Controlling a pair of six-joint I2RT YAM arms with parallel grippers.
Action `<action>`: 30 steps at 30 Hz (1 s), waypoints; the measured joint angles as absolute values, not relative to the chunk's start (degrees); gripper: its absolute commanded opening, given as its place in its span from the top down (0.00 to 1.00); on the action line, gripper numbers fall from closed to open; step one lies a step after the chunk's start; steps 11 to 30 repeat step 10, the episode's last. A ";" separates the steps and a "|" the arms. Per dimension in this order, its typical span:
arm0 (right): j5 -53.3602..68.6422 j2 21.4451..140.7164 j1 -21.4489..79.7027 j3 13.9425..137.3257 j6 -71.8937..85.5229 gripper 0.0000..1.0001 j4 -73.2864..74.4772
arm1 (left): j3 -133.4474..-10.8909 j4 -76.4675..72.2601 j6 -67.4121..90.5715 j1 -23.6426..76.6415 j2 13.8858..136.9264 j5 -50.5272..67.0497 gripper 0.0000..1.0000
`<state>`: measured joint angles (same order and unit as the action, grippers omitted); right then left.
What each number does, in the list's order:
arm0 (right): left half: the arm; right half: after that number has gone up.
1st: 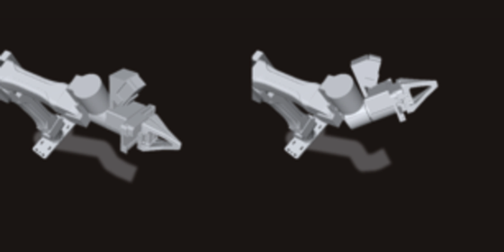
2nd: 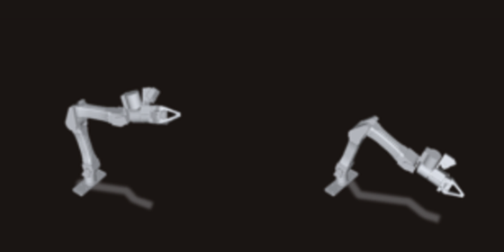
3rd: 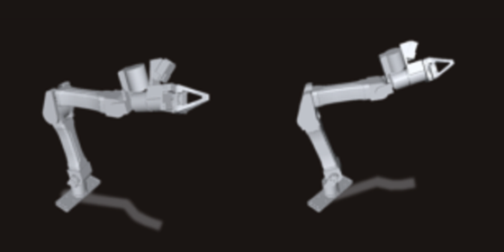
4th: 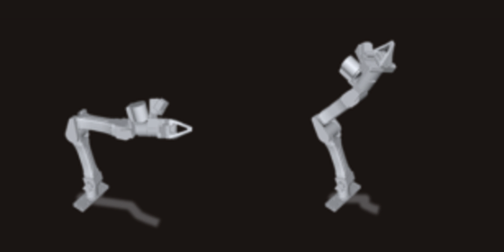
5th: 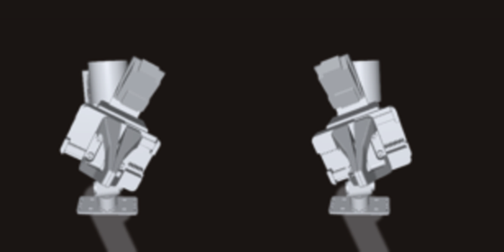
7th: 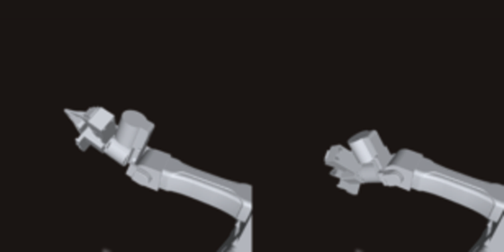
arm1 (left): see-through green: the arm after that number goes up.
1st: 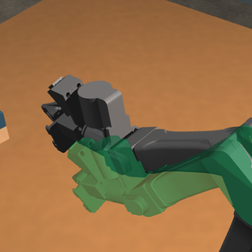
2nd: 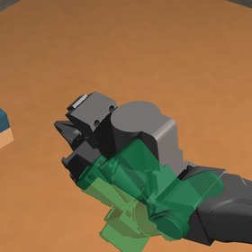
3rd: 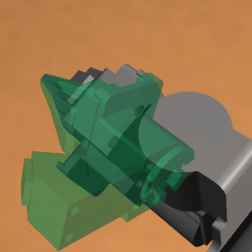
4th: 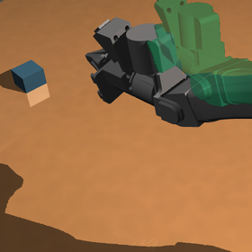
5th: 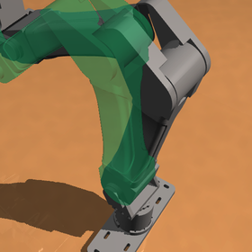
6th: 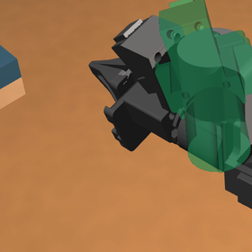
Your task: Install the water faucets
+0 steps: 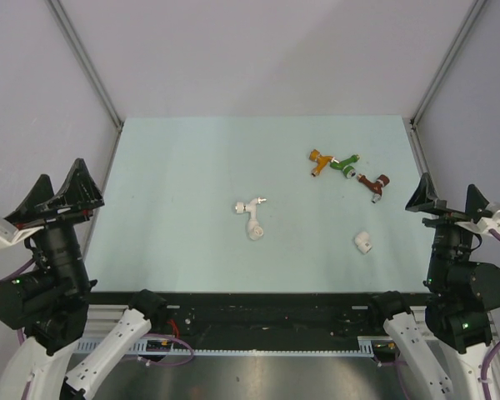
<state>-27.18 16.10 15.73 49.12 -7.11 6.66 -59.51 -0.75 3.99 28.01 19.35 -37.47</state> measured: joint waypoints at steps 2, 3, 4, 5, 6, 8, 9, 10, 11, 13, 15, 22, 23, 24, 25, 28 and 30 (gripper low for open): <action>-27.64 15.88 15.73 49.12 -7.11 0.00 7.03 | -59.66 -0.71 3.92 28.01 20.40 -37.56 0.00; -27.75 15.79 15.73 49.12 -7.11 0.00 7.14 | -59.70 -0.71 3.90 28.01 20.88 -37.56 0.00; -27.90 15.68 15.73 49.12 -7.11 0.00 7.18 | -59.72 -0.69 3.88 28.01 21.52 -37.58 0.00; -28.08 15.68 15.73 49.12 -7.11 0.00 7.25 | -59.72 -0.62 3.86 28.01 21.93 -37.56 0.00; -28.21 15.68 15.73 49.12 -7.11 0.00 7.29 | -59.72 -0.60 3.81 28.01 22.41 -37.56 0.00; -28.36 15.66 15.73 49.12 -7.14 0.00 7.51 | -59.72 -0.51 3.46 28.01 23.07 -37.54 0.00; -28.62 15.64 15.73 49.12 -7.14 0.00 7.57 | -59.72 -0.49 3.40 28.01 23.22 -37.56 0.00; -28.82 15.55 15.73 49.12 -7.14 0.00 7.68 | -59.70 -0.49 3.33 28.01 23.33 -37.54 0.00; -28.82 15.55 15.73 49.12 -7.14 0.00 7.68 | -59.70 -0.49 3.33 28.01 23.33 -37.54 0.00; -28.82 15.55 15.73 49.12 -7.14 0.00 7.68 | -59.70 -0.49 3.33 28.01 23.33 -37.54 0.00; -28.82 15.55 15.73 49.12 -7.14 0.00 7.68 | -59.70 -0.49 3.33 28.01 23.33 -37.54 0.00; -28.82 15.55 15.73 49.12 -7.14 0.00 7.68 | -59.70 -0.49 3.33 28.01 23.33 -37.54 0.00; -28.82 15.55 15.73 49.12 -7.14 0.00 7.68 | -59.70 -0.49 3.33 28.01 23.33 -37.54 0.00; -28.82 15.55 15.73 49.12 -7.14 0.00 7.68 | -59.70 -0.49 3.33 28.01 23.33 -37.54 0.00; -28.82 15.55 15.73 49.12 -7.14 0.00 7.68 | -59.70 -0.49 3.33 28.01 23.33 -37.54 0.00; -28.82 15.55 15.73 49.12 -7.14 0.00 7.68 | -59.70 -0.49 3.33 28.01 23.33 -37.54 0.00; -28.82 15.55 15.73 49.12 -7.14 0.00 7.68 | -59.70 -0.49 3.33 28.01 23.33 -37.54 0.00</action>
